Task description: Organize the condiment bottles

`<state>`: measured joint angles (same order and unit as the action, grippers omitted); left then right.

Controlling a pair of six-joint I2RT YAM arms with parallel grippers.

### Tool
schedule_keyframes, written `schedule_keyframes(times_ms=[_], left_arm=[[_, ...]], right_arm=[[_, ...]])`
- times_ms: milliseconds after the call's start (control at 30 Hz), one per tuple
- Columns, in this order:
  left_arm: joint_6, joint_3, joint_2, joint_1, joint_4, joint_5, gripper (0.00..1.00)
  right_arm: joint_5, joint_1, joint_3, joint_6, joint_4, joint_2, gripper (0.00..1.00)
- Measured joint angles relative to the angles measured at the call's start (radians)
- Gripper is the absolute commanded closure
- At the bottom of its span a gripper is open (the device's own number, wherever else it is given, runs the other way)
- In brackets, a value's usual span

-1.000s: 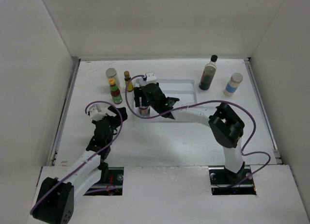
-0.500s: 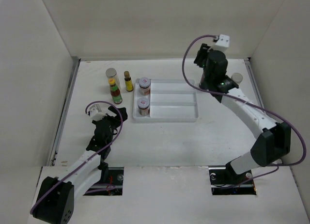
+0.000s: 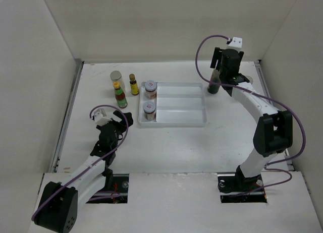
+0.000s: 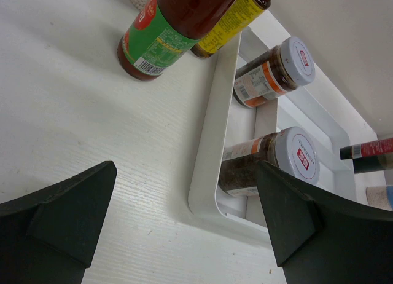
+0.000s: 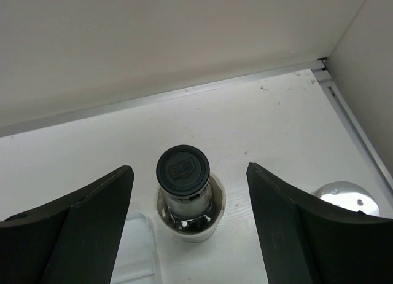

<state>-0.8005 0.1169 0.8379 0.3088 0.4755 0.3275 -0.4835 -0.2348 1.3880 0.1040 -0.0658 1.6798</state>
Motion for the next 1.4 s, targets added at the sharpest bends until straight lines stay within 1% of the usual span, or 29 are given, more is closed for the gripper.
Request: schedule_keyframes(times_ms=[100, 167, 300, 333, 400, 500, 700, 867, 967, 1033, 1167, 1300, 1400], left_arm=[[0.0, 0.0, 0.001, 0.0, 0.0, 0.0, 0.0], [0.0, 0.0, 0.001, 0.001, 0.0, -0.001, 0.0], [0.0, 0.0, 0.001, 0.002, 0.0, 0.0, 0.0], [0.0, 0.0, 0.002, 0.002, 0.0, -0.001, 0.0], [0.0, 0.0, 0.002, 0.002, 0.0, -0.001, 0.0], [0.0, 0.0, 0.002, 0.002, 0.0, 0.0, 0.0], [0.0, 0.0, 0.003, 0.002, 0.0, -0.001, 0.0], [0.0, 0.0, 0.006, 0.002, 0.0, -0.003, 0.0], [0.0, 0.0, 0.006, 0.002, 0.0, -0.003, 0.0], [0.0, 0.0, 0.008, 0.001, 0.001, -0.004, 0.0], [0.0, 0.0, 0.008, 0.001, 0.001, -0.007, 0.0], [0.0, 0.0, 0.006, -0.001, 0.0, -0.009, 0.0], [0.0, 0.0, -0.003, -0.001, 0.0, -0.011, 0.0]], right_arm=[[0.031, 0.016, 0.018, 0.0, -0.004, 0.04, 0.31], [0.042, 0.026, 0.025, -0.001, -0.013, 0.063, 0.4], [0.058, 0.035, 0.034, -0.002, -0.024, 0.097, 0.65], [0.058, 0.037, 0.034, -0.001, -0.032, 0.103, 0.68], [0.057, 0.037, 0.036, -0.003, -0.034, 0.103, 0.71], [0.047, 0.037, 0.035, -0.003, -0.039, 0.101, 0.73], [0.023, 0.021, 0.034, -0.023, -0.031, 0.049, 0.72], [0.0, -0.073, 0.04, -0.055, -0.042, -0.03, 0.72], [0.002, -0.156, 0.067, -0.054, -0.062, -0.032, 0.72], [0.008, -0.215, 0.103, -0.048, -0.063, -0.01, 0.72], [0.024, -0.312, 0.208, -0.04, -0.072, 0.089, 0.72], [0.04, -0.374, 0.308, -0.037, -0.072, 0.205, 0.71], [0.049, -0.397, 0.344, -0.034, -0.067, 0.271, 0.71]])
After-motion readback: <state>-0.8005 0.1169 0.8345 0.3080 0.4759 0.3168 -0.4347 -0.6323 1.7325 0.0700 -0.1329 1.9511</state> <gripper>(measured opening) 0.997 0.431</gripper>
